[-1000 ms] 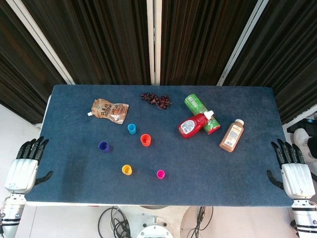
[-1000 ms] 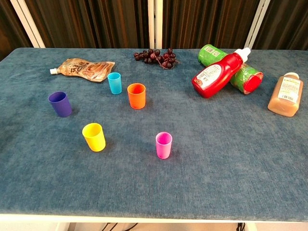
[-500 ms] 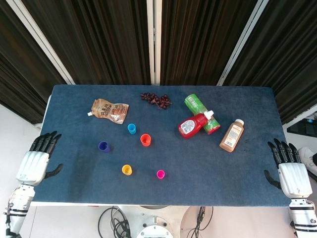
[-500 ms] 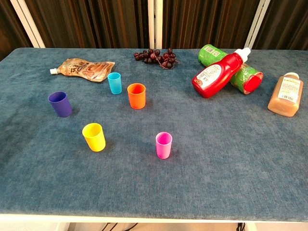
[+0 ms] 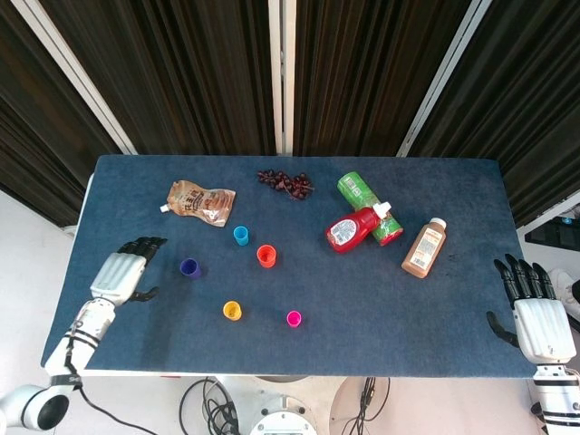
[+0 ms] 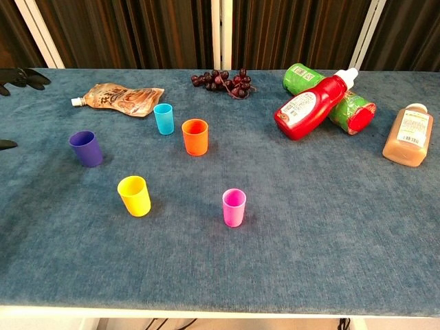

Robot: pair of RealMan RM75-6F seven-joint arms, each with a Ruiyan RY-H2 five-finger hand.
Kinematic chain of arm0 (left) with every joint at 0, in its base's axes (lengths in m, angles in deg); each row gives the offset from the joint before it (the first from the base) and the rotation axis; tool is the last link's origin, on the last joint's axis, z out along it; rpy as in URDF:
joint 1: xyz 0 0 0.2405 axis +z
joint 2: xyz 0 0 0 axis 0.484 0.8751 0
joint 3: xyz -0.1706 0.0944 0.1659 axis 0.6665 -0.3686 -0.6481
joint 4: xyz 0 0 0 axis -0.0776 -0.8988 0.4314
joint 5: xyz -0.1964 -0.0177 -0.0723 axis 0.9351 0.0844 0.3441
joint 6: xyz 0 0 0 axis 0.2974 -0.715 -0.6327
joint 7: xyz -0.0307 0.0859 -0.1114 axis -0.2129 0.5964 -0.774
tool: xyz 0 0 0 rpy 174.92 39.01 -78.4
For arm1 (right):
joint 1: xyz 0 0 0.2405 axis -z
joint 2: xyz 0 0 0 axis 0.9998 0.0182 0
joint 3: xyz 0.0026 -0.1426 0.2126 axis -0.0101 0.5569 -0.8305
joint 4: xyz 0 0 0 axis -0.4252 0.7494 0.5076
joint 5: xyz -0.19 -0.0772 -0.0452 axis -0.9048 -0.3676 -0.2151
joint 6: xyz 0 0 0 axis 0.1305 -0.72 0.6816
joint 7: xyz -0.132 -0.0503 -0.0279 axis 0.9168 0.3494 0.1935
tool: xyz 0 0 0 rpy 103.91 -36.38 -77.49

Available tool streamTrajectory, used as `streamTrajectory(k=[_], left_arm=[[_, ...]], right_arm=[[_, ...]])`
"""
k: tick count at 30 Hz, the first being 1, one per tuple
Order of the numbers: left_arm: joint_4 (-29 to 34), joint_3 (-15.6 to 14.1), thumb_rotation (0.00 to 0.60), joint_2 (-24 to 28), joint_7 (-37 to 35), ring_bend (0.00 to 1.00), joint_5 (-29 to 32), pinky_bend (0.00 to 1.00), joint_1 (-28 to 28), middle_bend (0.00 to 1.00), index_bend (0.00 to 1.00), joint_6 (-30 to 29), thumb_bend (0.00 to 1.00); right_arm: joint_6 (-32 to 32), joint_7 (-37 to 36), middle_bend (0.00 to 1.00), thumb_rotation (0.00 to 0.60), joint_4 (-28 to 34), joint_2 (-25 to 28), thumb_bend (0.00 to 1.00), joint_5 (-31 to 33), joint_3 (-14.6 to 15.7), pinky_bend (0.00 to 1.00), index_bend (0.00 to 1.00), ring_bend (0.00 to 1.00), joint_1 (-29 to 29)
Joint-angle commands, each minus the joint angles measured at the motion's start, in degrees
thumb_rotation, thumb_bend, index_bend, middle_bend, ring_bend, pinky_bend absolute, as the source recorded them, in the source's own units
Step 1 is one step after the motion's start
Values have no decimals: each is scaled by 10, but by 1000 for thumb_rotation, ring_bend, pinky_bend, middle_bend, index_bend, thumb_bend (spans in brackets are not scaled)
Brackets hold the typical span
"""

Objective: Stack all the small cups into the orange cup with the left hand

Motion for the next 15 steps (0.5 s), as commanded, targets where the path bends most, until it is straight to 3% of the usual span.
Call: streamTrajectory(k=[1, 6, 15], left_arm=[[-32, 8, 600, -32, 1, 121, 18, 213, -20, 116, 124, 13, 249], [-82, 7, 600, -72, -15, 192, 27, 232, -40, 157, 171, 36, 258], [-122, -1, 600, -104, -31, 294, 24, 256, -57, 209, 218, 47, 255]], right_arm=[[-1, 0, 0, 600, 1, 2, 254, 2, 0, 0, 0, 0, 0], [2, 1, 0, 600, 4, 6, 311, 3, -1, 0, 0, 0, 2], [-7, -11, 0, 600, -3, 8, 313, 15, -4, 0, 0, 0, 1]])
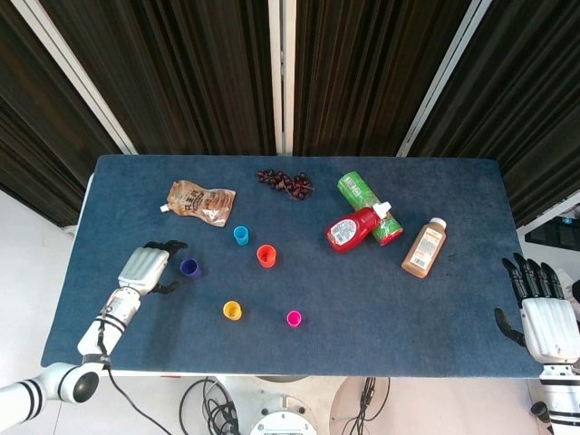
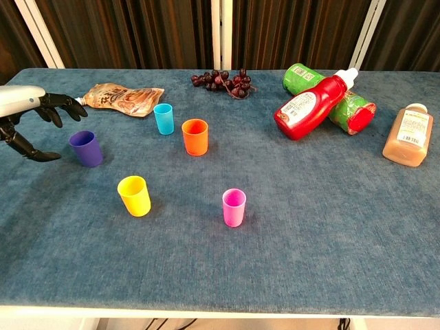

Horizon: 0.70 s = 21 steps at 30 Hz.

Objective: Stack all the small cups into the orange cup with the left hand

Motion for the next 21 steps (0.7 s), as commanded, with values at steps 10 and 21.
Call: streamTrajectory(k=[10, 21], left_arm=[[-37, -6, 600, -31, -35, 400, -24, 309, -18, 283, 320, -2, 258], [-55, -7, 600, -47, -48, 506, -25, 377, -23, 420, 403, -10, 272]], right_arm=[[-10, -6, 0, 600, -8, -5, 313, 6, 0, 0, 0, 0, -3], [-12, -11, 0, 600, -11, -4, 313, 9, -1, 0, 0, 0, -3]])
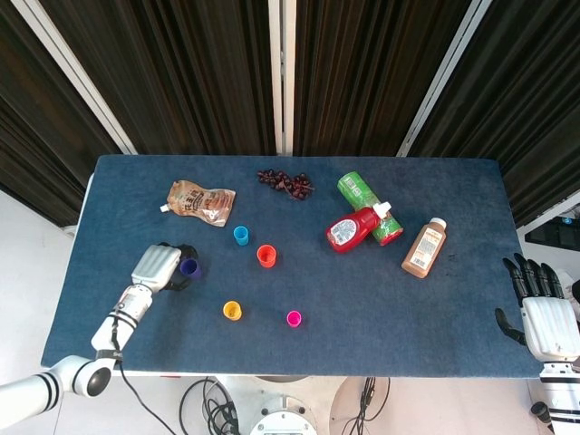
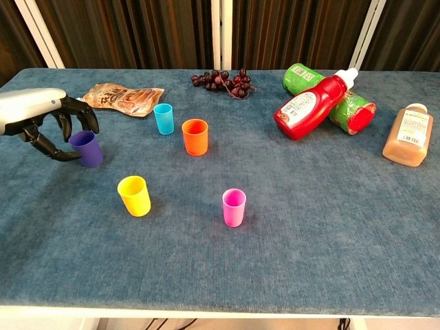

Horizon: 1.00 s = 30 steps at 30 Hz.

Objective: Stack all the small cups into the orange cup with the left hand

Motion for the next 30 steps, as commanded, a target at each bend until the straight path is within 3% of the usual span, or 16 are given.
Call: streamTrajectory(k=[1, 9, 17, 23, 30], left_arm=[[-3, -1, 600, -2, -2, 511, 1, 388, -2, 430, 411, 0, 273], [6, 2, 600, 1, -3, 522, -5, 438, -3, 451, 435, -14, 282], [90, 34, 600, 34, 14, 525, -7, 441, -22, 461, 444, -35, 283], [144, 63, 600, 35, 88, 531, 50, 447, -70, 469, 453, 4, 284], [114, 86, 600, -19, 157, 531, 120, 447, -135, 469, 453, 31, 284]], right_arm=[[0, -1, 0, 600, -1, 0, 313, 1, 0, 0, 0, 0, 0], [2, -3, 0, 600, -1, 0, 313, 0, -1, 0, 0, 0, 1], [0, 1, 0, 600, 1, -1, 312, -1, 0, 0, 0, 0, 0], [-8, 8, 0, 600, 3, -5, 313, -2, 3, 0, 0, 0, -4], [-10, 10, 0, 600, 5, -7, 313, -4, 5, 0, 0, 0, -5]])
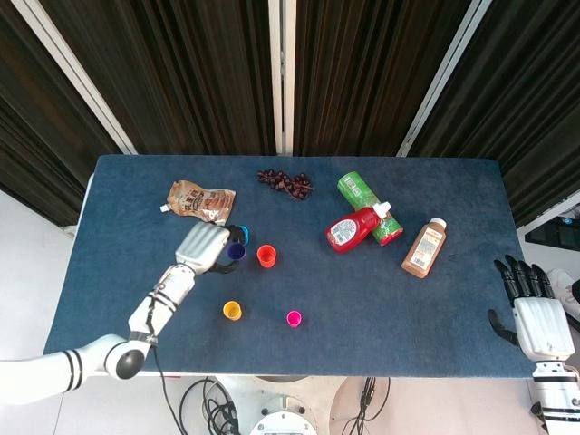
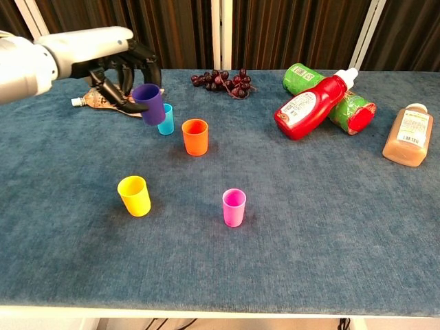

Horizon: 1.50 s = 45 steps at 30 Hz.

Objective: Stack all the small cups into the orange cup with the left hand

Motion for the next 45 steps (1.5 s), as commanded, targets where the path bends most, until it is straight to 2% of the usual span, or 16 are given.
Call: streamTrajectory(k=[1, 10, 24, 26, 29, 31, 42, 45], left_arm=[[-21, 12, 600, -34, 33, 531, 41, 447, -35, 469, 453, 18, 284], [-57, 15, 600, -81, 60, 531, 85, 446, -73, 468, 453, 11, 284], [-79, 11, 600, -96, 52, 529, 115, 445, -91, 466, 451, 10, 284], [-83, 9, 600, -98, 49, 525, 118, 444, -91, 460, 430, 11, 284], [-86, 6, 600, -98, 44, 493, 115, 439, -90, 421, 314, 7, 280], [-85, 4, 600, -98, 43, 473, 111, 429, -89, 395, 271, 2, 275], [-56, -9, 600, -83, 44, 431, 99, 400, -84, 359, 252, -11, 243], [-32, -15, 600, -69, 54, 428, 87, 392, -76, 361, 255, -31, 243]], right_arm=[[1, -1, 0, 600, 1, 1, 313, -2, 1, 0, 0, 0, 0], [-2, -7, 0, 600, -2, 4, 313, -1, -1, 0, 0, 0, -2], [-8, -19, 0, 600, -10, 4, 312, 9, -4, 0, 0, 0, -4], [-6, -22, 0, 600, -10, 5, 313, 11, -6, 0, 0, 0, -3], [-3, -25, 0, 600, -11, 6, 313, 13, -7, 0, 0, 0, -2], [-3, -25, 0, 600, -10, 7, 313, 13, -8, 0, 0, 0, -3], [-1, -35, 0, 600, -8, 9, 314, 12, -7, 0, 0, 0, -1], [2, -37, 0, 600, -6, 12, 313, 10, -7, 0, 0, 0, 1]])
